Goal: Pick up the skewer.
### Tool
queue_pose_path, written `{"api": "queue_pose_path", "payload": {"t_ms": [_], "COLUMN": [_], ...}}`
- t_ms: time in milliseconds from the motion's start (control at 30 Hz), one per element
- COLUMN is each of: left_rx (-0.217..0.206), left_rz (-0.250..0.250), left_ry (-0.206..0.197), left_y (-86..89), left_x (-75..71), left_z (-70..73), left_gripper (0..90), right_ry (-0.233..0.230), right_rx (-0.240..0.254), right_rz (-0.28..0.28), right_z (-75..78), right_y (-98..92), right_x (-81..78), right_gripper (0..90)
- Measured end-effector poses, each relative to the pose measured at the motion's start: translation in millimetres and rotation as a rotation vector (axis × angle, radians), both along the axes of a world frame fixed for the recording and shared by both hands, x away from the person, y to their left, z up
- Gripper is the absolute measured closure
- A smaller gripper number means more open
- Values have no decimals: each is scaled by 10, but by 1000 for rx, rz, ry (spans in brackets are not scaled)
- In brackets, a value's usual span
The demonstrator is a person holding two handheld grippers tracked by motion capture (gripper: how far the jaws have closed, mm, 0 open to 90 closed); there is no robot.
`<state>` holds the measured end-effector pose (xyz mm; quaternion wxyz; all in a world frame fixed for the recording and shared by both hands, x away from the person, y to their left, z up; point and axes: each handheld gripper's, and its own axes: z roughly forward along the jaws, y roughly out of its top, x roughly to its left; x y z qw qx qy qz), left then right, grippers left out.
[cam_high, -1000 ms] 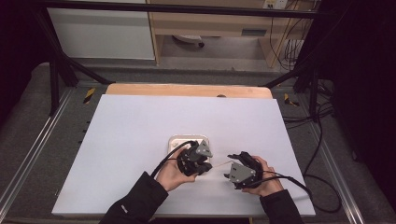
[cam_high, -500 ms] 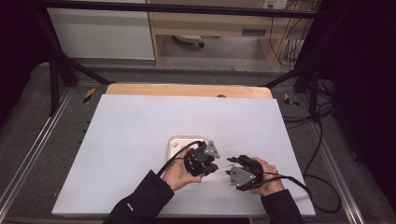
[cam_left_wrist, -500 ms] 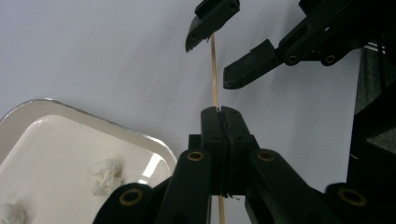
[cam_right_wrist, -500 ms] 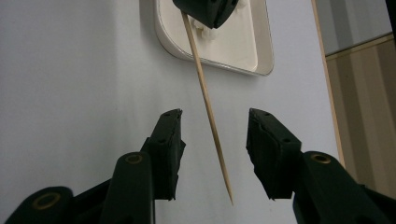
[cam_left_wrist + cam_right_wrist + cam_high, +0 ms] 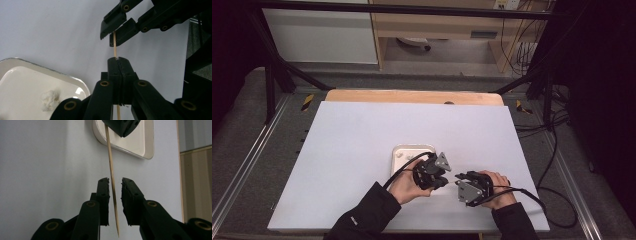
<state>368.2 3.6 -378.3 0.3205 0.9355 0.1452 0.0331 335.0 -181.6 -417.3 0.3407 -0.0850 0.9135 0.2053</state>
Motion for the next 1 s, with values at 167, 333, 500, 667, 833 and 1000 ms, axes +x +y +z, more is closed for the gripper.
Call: {"api": "queue_pose_path", "payload": {"t_ms": [167,333,500,667,833,1000], "left_rx": [1,4,5,5,26,67], "left_rz": [-2,-5,-1,-2,-8,0], "left_ry": [3,7,6,6,12,8], "left_y": [-4,-12,-4,21,37,72], "left_x": [0,4,11,32,60,88], "left_z": [-4,-10,-9,2,-1,13], "left_gripper": [887,887,887,886,846,685], "right_ry": [4,-1,-9,-34,-38,-41], "right_rx": [-21,-17,-37,-52,-76,-90], "right_rz": [13,23,33,48,52,42], "right_z": [-13,-14,-18,-6,5,10], "right_y": [4,5,13,28,49,43], "right_x": [2,1,-9,-5,-9,-2], "right_gripper": [815,862,884,889,891,891]}}
